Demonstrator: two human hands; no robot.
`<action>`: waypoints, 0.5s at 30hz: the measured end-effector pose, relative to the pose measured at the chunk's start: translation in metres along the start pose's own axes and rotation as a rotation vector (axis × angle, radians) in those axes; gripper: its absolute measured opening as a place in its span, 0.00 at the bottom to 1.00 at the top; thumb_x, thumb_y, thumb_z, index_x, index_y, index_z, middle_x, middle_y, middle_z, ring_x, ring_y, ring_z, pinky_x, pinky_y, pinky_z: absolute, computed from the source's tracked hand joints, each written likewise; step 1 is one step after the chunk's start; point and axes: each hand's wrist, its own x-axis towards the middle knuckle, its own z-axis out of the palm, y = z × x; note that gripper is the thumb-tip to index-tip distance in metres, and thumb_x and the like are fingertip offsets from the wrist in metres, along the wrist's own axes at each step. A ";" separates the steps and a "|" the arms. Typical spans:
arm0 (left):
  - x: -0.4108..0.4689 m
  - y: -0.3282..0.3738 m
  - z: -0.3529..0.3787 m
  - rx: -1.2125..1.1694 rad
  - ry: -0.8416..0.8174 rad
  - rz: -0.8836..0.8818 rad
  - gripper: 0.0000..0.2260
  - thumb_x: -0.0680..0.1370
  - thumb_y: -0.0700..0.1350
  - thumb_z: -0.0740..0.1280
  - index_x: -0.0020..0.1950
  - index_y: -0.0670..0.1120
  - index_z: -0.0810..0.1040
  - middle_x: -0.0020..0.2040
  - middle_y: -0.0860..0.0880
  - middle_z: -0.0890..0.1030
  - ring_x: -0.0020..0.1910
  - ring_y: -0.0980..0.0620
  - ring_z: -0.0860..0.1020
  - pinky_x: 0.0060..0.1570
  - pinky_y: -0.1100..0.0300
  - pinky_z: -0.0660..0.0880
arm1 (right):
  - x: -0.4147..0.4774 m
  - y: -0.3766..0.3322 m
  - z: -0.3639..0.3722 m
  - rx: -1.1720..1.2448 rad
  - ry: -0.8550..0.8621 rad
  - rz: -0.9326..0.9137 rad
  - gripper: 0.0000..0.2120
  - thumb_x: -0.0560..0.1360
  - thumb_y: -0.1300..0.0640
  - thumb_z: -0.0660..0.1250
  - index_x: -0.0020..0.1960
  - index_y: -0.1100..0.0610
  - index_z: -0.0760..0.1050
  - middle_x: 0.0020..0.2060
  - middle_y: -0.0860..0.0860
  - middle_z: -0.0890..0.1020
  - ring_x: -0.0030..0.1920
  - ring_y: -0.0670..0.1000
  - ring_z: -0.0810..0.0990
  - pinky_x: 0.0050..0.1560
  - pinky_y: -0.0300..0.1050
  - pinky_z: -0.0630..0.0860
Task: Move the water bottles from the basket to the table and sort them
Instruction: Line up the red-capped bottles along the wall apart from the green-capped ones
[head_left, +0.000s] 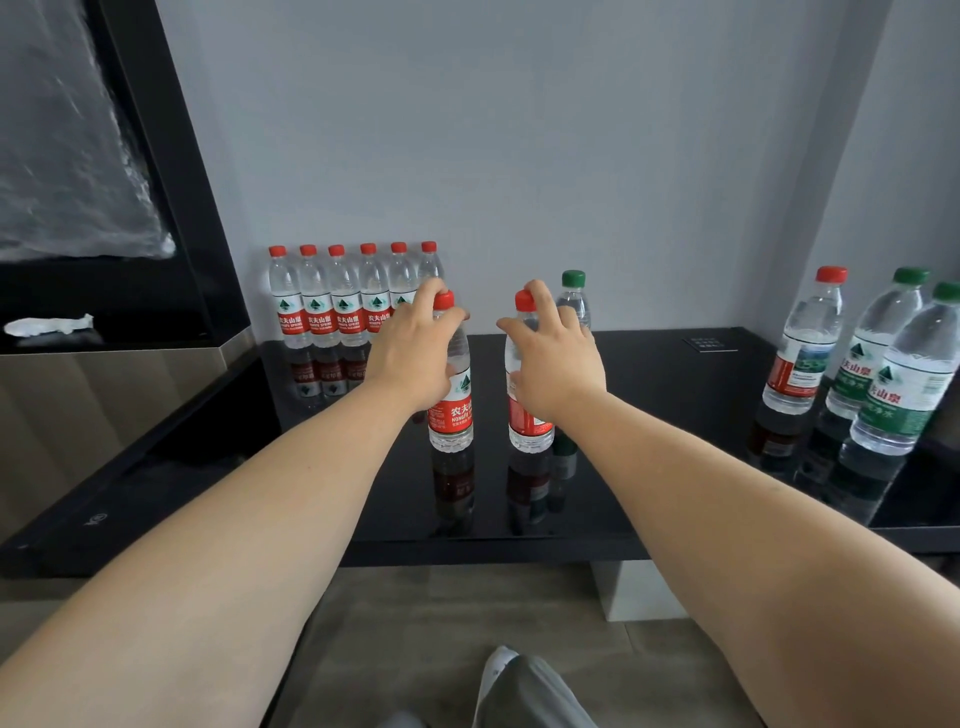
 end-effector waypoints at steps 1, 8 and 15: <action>0.000 0.001 0.000 -0.012 -0.005 -0.004 0.33 0.66 0.41 0.83 0.69 0.49 0.75 0.73 0.48 0.62 0.59 0.42 0.76 0.51 0.48 0.81 | 0.001 0.000 -0.001 0.029 -0.020 0.005 0.37 0.70 0.58 0.76 0.75 0.45 0.65 0.78 0.52 0.53 0.68 0.59 0.67 0.65 0.57 0.75; -0.002 0.006 -0.003 -0.064 -0.037 -0.005 0.24 0.69 0.40 0.80 0.62 0.46 0.78 0.72 0.47 0.61 0.61 0.42 0.75 0.51 0.48 0.82 | 0.006 0.004 -0.014 0.150 -0.142 0.022 0.36 0.71 0.58 0.76 0.75 0.51 0.65 0.76 0.49 0.49 0.65 0.60 0.73 0.50 0.54 0.83; -0.001 0.009 0.000 -0.118 0.009 0.019 0.20 0.69 0.48 0.82 0.52 0.47 0.74 0.71 0.46 0.62 0.54 0.45 0.78 0.50 0.49 0.81 | 0.006 0.002 -0.015 0.163 -0.029 0.022 0.27 0.75 0.48 0.77 0.68 0.52 0.68 0.77 0.51 0.57 0.59 0.60 0.78 0.53 0.52 0.81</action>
